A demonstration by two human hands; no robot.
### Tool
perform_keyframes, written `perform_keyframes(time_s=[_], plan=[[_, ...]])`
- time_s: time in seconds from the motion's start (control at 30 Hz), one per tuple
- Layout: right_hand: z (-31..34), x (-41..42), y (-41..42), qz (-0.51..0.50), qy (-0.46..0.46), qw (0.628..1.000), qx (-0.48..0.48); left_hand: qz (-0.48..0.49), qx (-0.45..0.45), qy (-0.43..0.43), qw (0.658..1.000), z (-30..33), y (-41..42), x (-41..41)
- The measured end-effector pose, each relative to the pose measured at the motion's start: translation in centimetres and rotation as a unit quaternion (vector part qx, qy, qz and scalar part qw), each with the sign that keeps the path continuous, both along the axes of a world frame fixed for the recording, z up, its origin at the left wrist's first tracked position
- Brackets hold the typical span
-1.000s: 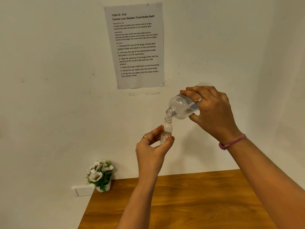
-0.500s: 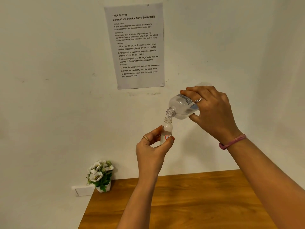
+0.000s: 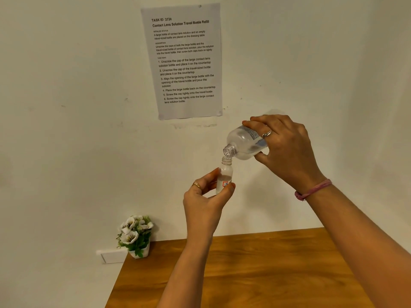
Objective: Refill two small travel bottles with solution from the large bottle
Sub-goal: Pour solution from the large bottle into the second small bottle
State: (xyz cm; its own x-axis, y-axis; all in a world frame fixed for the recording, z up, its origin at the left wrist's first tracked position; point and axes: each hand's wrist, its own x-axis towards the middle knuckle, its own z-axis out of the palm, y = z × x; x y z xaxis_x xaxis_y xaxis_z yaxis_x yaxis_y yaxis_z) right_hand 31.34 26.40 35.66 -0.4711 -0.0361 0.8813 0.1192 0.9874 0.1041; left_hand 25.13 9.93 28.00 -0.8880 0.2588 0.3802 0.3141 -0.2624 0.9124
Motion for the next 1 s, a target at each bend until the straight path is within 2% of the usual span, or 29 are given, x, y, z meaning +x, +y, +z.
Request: perform_keyframes(time_s=[1.0], plan=[[-0.05,-0.24,-0.43,0.002,0.001,1.000,0.003,-0.002,0.004,-0.004,1.000,-0.15,-0.20,-0.27]])
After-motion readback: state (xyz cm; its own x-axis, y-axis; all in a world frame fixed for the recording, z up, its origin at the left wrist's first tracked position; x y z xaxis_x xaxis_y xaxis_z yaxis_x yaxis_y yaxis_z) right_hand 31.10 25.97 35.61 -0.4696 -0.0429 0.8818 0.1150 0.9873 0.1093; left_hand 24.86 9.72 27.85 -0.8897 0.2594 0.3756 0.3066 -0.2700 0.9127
